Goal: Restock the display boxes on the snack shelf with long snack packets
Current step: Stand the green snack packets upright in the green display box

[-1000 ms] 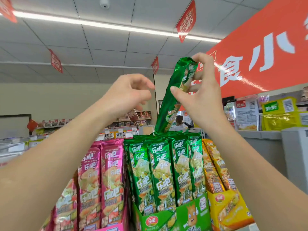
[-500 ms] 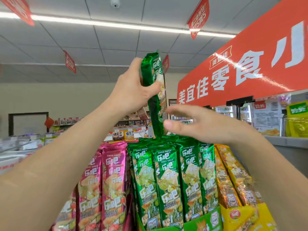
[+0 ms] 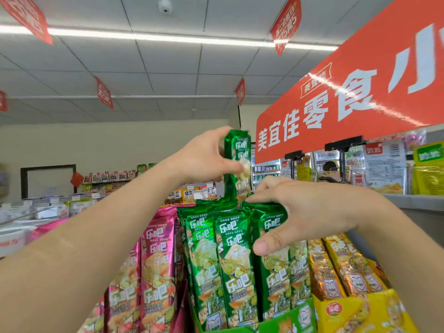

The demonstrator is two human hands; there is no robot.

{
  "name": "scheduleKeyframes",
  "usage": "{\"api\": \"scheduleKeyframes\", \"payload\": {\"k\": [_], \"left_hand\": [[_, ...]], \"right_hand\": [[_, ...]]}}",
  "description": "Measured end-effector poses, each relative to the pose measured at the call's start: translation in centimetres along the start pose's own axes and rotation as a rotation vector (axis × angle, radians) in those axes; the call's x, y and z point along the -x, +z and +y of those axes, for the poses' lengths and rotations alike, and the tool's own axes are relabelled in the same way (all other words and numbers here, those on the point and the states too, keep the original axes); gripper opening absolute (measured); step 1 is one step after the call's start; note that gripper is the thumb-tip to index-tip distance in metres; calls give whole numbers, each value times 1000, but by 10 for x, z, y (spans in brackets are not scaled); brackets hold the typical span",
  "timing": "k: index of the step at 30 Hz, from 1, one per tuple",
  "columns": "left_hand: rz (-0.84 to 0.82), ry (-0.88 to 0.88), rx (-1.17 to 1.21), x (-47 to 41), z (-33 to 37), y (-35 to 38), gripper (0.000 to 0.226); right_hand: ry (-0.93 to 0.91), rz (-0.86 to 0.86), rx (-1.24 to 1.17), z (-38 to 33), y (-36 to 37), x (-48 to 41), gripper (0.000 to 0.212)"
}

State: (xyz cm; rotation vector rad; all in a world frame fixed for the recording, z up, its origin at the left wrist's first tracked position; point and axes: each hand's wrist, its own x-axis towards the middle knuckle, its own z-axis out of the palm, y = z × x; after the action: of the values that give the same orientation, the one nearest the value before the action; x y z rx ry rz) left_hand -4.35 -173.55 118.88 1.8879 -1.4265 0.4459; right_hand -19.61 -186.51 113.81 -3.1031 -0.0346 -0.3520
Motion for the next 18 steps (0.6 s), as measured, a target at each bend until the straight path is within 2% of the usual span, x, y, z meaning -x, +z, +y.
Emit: {"api": "scheduleKeyframes", "payload": {"k": [3,7,9,12,15,18], "left_hand": [[-127,-36,-111,1,-10,10,20],[-293,-120,-408,-3,-15,17,46],[-357,-113,-487,-6,-15,21,40],[-384,-135,-508,-10,-20,27,12],[-354,-111,-558,-10,-23,29,15],[-372,-111,-548,-11,-24,27,13]], "right_hand": [[-1,-15,-12,4,-3,1,111],[6,-49,-65,11,-10,3,109],[-7,-27,-88,13,-11,1,104],[-47,6,-132,14,-8,-2,94],[-55,36,-178,13,-6,-3,84],[-50,64,-186,14,-4,-2,85]]}}
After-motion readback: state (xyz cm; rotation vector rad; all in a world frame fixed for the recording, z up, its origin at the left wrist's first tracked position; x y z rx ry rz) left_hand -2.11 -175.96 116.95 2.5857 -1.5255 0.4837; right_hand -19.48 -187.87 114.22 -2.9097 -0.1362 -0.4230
